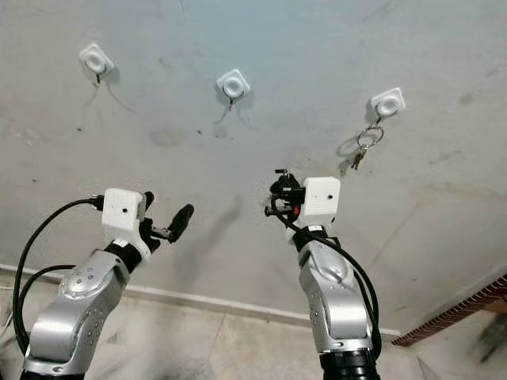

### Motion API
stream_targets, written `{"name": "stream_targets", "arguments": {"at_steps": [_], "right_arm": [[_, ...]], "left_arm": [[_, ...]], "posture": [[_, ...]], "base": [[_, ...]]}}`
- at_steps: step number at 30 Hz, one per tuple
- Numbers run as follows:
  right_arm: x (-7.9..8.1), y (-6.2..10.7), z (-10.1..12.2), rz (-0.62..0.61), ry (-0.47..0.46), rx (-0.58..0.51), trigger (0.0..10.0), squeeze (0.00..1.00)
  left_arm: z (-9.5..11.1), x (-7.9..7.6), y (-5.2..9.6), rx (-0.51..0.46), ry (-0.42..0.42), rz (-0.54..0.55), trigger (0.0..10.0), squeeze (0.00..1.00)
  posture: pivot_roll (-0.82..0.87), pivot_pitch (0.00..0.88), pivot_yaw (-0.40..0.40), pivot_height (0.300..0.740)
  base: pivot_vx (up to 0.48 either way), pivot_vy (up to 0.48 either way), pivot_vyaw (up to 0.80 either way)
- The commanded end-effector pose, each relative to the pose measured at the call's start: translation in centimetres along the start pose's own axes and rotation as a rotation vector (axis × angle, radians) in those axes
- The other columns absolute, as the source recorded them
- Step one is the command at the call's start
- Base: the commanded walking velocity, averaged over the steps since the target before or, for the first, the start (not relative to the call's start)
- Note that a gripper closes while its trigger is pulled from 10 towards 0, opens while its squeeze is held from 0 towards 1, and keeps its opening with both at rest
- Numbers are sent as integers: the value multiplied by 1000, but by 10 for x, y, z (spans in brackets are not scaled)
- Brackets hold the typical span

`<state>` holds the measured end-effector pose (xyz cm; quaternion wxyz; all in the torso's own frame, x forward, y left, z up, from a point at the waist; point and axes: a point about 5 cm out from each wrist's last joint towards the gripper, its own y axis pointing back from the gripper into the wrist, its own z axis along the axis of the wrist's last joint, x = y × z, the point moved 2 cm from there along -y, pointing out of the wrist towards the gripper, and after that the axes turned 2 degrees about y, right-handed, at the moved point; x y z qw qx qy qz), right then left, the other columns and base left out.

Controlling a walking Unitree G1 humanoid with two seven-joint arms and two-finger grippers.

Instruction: Hang keys on a hook

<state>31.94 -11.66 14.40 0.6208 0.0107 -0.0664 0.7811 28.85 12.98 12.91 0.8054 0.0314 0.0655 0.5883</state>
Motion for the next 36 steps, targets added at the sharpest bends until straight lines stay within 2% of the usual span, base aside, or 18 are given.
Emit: {"name": "stream_targets", "arguments": {"at_steps": [1, 4, 6, 7, 13, 19, 24, 27, 36], "right_arm": [[3, 1, 4, 20, 1, -14, 10000, 0], [14, -1, 6, 73, -10, -22, 10000, 0], [27, -5, 10, 138, -30, -37, 10000, 0], [27, -5, 10, 138, -30, -37, 10000, 0], [55, -14, 27, 256, -79, -97, 10000, 0], [62, -24, 45, 273, -147, -171, 10000, 0], [65, -28, 49, 282, -162, -189, 10000, 0], [63, -28, 49, 273, -161, -187, 10000, 0], [51, -21, 42, 226, -142, -168, 10000, 0]], "left_arm": [[3, 3, 4, -4, -17, 20, 10000, 0], [3, 5, 9, -3, -38, 29, 10000, 0], [5, 2, 11, -15, -61, 11, 10000, 0], [5, 2, 11, -15, -61, 11, 10000, 0], [8, 3, 9, -17, -53, 20, 10000, 0], [7, 3, 10, -7, -48, 26, 10000, 0], [9, 3, 9, -17, -40, 27, 10000, 0], [14, 0, 9, -44, -38, 14, 10000, 0], [11, -2, 7, -26, -19, 2, 10000, 0]], "posture": [[230, 52, -60, 740], [236, 54, -60, 740], [247, 55, -62, 740], [247, 55, -62, 740], [259, 58, -59, 740], [263, 62, -56, 740], [269, 64, -58, 740], [271, 66, -61, 740], [260, 64, -56, 740]], "base": [[0, 0, 0], [0, 0, 0], [0, 0, 0], [0, 0, 0], [0, 0, 0], [0, 0, 0], [0, 0, 0], [0, 0, 0], [0, 62, 0]]}}
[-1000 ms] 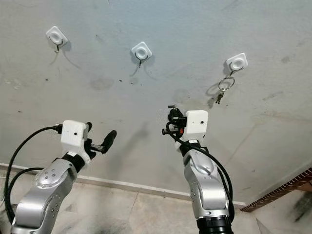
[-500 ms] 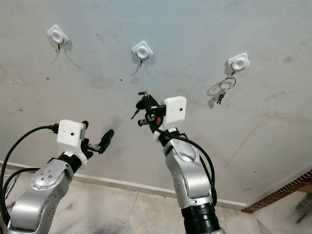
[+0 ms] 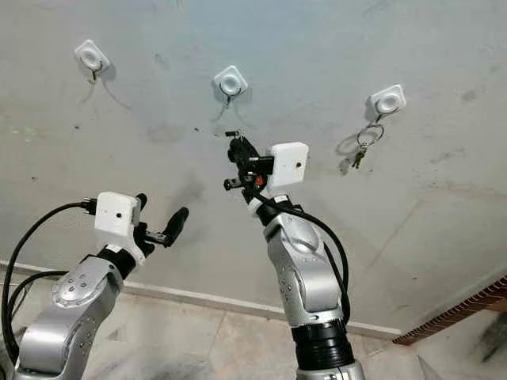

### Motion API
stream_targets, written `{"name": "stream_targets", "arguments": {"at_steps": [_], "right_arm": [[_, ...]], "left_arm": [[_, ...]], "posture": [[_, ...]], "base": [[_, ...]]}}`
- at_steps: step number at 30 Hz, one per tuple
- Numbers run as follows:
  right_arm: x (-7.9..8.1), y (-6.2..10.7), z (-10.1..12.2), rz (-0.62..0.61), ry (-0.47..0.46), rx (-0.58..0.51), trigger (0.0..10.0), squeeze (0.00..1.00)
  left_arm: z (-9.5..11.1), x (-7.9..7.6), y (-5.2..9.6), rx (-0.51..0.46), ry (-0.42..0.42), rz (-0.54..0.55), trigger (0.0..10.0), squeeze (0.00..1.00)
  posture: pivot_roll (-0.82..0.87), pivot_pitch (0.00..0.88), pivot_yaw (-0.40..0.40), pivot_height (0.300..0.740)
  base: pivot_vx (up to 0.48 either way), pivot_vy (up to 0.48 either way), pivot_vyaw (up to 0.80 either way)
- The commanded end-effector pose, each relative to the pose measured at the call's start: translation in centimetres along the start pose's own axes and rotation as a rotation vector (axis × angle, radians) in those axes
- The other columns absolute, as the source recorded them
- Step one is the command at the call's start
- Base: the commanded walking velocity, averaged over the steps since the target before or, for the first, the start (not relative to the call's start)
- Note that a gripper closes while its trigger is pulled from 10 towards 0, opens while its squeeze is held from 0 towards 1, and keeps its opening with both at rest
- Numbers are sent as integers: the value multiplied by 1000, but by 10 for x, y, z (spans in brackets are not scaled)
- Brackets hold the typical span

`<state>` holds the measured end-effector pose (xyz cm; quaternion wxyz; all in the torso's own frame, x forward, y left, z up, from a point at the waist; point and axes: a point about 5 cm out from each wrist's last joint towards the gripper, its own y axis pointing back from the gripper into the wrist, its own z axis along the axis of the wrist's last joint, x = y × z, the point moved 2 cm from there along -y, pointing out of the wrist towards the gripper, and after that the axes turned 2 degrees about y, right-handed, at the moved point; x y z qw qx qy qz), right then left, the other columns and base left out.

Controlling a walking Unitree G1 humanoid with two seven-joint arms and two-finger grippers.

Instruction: Hang keys on a hook

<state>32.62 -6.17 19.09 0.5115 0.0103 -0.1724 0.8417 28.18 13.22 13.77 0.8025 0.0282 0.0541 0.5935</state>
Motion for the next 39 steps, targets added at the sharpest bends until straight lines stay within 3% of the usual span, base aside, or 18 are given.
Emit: {"name": "stream_targets", "arguments": {"at_steps": [1, 11, 17, 25, 39], "right_arm": [[-9, 7, 3, -42, 18, -10, 10000, 0], [-36, 30, 2, -169, 107, 13, 10000, 0], [-45, 35, 4, -215, 125, 18, 10000, 0], [-50, 36, 3, -244, 144, 34, 10000, 0], [-51, 35, 3, -251, 150, 41, 10000, 0]], "left_arm": [[4, -3, -2, -6, -5, -14, 10000, 0], [3, -6, -5, 3, 3, -28, 10000, 0], [3, -7, -7, 0, 9, -33, 10000, 0], [5, -10, -8, -20, 8, -53, 10000, 0], [5, -12, -9, -23, 21, -71, 10000, 0]], "posture": [[260, 64, -56, 740], [242, 58, -55, 740], [237, 53, -55, 740], [233, 49, -56, 740], [228, 51, -57, 740]], "base": [[0, 326, 0], [0, 465, 0], [0, 480, 0], [0, 0, 0], [0, 0, -765]]}}
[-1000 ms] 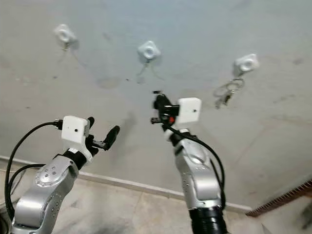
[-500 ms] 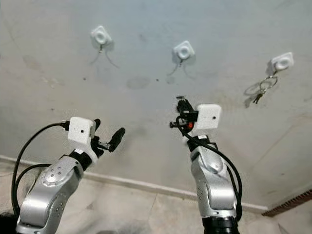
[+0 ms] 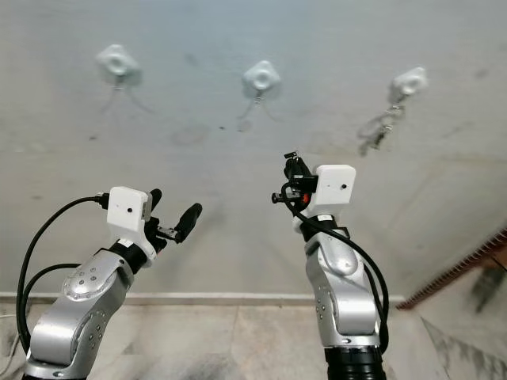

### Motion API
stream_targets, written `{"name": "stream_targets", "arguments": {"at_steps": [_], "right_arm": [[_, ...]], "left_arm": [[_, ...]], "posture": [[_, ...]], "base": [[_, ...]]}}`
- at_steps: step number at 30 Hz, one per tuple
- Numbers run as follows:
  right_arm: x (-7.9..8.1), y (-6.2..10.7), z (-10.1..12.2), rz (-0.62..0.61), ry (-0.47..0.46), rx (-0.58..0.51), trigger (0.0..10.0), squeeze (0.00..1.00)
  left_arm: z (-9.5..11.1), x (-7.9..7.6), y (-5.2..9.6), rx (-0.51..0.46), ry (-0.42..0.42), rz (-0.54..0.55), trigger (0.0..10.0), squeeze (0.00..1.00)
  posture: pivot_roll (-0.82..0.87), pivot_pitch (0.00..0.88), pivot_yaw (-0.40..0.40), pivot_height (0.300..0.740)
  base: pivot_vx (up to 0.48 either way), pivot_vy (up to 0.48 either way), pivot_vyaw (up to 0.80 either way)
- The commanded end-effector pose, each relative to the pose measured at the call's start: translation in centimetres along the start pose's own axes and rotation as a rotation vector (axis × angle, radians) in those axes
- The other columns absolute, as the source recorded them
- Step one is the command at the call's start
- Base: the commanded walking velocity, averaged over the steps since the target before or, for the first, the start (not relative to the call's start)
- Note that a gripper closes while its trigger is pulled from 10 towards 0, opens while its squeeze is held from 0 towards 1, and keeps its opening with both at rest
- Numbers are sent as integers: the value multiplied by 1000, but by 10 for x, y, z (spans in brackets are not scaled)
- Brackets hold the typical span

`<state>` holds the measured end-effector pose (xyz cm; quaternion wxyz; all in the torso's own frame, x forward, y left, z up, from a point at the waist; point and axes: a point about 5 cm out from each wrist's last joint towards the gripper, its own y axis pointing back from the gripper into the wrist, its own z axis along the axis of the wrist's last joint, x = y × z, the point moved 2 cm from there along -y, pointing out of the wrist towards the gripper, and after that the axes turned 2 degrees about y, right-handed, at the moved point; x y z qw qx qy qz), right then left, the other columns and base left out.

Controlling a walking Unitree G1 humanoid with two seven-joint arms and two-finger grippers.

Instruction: Hang keys on a hook

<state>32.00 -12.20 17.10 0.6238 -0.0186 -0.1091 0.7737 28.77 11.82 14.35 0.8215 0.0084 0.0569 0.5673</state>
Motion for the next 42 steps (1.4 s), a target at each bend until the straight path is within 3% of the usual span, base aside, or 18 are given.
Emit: {"name": "stream_targets", "arguments": {"at_steps": [1, 22, 33, 42], "right_arm": [[2, 0, 3, -1, 0, -11, 10000, 0], [14, -4, 13, 47, -17, -58, 10000, 0], [53, -25, 33, 179, -96, -138, 10000, 0], [68, -41, 43, 206, -146, -180, 10000, 0]], "left_arm": [[-1, 0, 0, 3, -3, -5, 10000, 0], [6, -3, -1, -30, -8, -29, 10000, 0], [10, -6, -3, -43, -29, -41, 10000, 0], [29, -9, -7, -95, -72, -48, 10000, 0]], "posture": [[228, 51, -57, 740], [233, 47, -58, 740], [243, 45, -58, 740], [270, 60, -60, 740]], "base": [[0, 0, -469], [0, 0, -22], [0, 0, 0], [0, 0, 0]]}}
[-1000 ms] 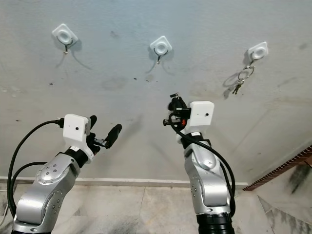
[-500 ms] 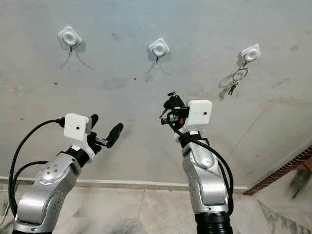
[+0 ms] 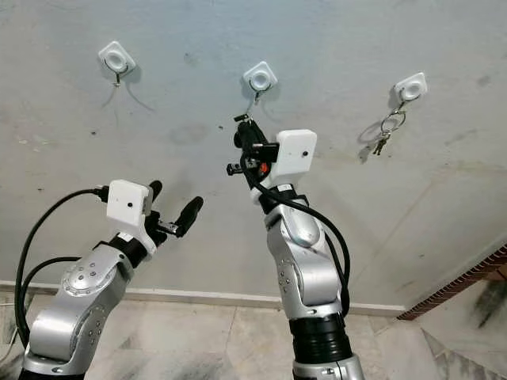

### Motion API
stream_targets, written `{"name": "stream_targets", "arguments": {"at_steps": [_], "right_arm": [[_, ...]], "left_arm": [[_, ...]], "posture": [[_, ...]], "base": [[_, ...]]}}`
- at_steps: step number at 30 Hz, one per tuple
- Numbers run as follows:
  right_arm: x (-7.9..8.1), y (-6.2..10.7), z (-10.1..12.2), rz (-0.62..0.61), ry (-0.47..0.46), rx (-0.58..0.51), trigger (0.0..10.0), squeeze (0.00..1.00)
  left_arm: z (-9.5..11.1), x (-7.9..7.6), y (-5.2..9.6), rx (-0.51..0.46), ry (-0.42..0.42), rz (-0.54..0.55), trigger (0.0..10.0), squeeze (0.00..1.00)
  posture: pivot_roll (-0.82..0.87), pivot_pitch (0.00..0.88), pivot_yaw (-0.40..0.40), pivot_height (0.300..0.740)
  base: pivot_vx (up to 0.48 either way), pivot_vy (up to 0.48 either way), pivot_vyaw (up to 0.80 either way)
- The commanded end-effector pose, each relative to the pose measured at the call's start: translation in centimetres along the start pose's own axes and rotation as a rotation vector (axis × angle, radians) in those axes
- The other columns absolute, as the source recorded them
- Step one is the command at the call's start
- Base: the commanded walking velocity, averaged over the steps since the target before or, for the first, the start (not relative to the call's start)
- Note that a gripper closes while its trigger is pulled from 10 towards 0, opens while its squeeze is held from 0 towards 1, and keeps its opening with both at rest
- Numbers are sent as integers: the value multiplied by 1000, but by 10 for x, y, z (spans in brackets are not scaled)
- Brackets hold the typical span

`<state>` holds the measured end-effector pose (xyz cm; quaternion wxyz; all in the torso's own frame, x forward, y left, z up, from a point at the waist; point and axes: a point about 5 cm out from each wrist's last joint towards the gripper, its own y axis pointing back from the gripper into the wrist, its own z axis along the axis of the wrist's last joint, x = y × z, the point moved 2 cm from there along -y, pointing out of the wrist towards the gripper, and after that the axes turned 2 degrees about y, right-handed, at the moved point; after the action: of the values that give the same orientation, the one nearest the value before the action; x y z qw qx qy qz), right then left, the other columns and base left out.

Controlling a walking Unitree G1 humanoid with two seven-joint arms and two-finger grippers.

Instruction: Hang keys on a hook

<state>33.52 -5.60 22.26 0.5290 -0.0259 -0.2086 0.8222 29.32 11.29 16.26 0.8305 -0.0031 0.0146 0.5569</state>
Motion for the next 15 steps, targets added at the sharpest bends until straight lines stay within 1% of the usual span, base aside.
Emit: {"name": "stream_targets", "arguments": {"at_steps": [1, 5, 7, 10, 13, 14, 15], "right_arm": [[2, -5, 4, 1, -9, -25, 10000, 0], [6, -10, 6, 4, -15, -43, 10000, 0], [6, -10, 7, 1, -13, -47, 10000, 0], [1, -6, 8, -11, 3, -47, 10000, 0], [-14, 10, 6, -45, 34, -32, 10000, 0], [-20, 17, 6, -57, 51, -26, 10000, 0], [-29, 28, 6, -76, 79, -15, 10000, 0]], "left_arm": [[11, -4, -2, -31, -14, -20, 10000, 0], [18, -5, -5, -48, -18, -31, 10000, 0], [17, -5, -5, -47, -20, -32, 10000, 0], [13, -5, -2, -38, -31, -24, 10000, 0], [5, 0, 5, -17, -49, -2, 10000, 0], [1, 1, 9, -5, -54, 3, 10000, 0], [-4, 4, 15, 16, -59, 9, 10000, 0]], "posture": [[270, 60, -60, 740], [270, 64, -56, 740], [270, 65, -56, 740], [267, 65, -55, 740], [256, 67, -55, 740], [251, 69, -54, 740], [245, 68, -53, 740]], "base": [[0, 0, 0], [0, 0, 0], [0, 0, 0], [0, 0, 0], [0, 0, 0], [0, 0, 0], [0, 0, 0]]}}
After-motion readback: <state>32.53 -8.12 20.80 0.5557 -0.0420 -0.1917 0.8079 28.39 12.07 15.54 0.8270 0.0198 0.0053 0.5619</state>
